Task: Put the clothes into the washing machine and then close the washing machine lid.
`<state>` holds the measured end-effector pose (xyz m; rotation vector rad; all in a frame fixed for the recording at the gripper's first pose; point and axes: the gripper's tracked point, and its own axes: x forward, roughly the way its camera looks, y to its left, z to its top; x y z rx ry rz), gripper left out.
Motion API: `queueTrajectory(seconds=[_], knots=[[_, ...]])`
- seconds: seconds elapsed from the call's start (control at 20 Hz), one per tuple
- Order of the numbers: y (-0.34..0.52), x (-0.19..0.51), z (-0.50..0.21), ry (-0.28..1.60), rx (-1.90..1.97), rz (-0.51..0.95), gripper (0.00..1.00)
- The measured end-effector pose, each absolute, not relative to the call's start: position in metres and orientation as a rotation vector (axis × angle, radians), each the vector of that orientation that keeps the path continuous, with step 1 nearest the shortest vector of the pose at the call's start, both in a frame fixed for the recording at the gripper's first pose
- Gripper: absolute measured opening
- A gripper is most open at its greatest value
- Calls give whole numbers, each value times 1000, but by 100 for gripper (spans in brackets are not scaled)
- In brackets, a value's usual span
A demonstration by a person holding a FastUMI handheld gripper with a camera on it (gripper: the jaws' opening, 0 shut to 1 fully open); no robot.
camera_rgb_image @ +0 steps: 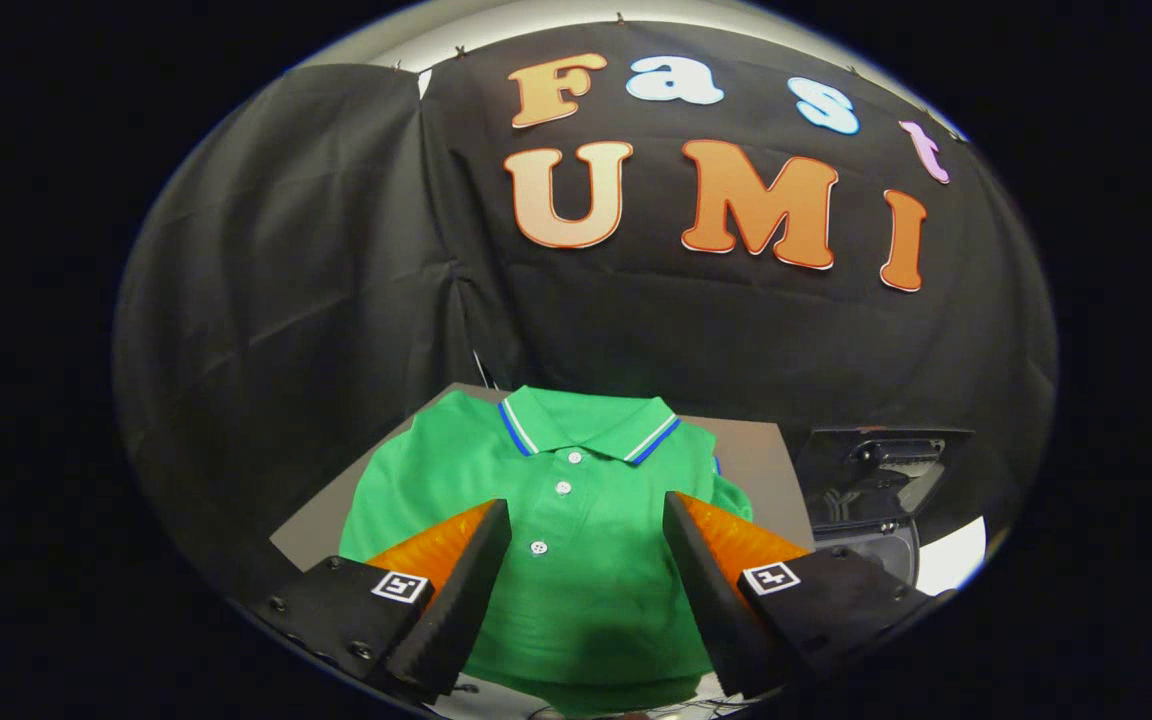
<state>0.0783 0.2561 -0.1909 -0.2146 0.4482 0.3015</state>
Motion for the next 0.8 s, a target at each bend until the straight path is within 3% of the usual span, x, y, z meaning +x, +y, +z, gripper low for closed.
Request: queueTrajectory(seconds=[0.5,0.6,0.65,0.8], knots=[[259,80,-227,557,-217,308,99],[262,79,-230,586,-160,319,94],[261,80,-231,596,-154,322,84],[267,77,-233,602,-219,362,71]])
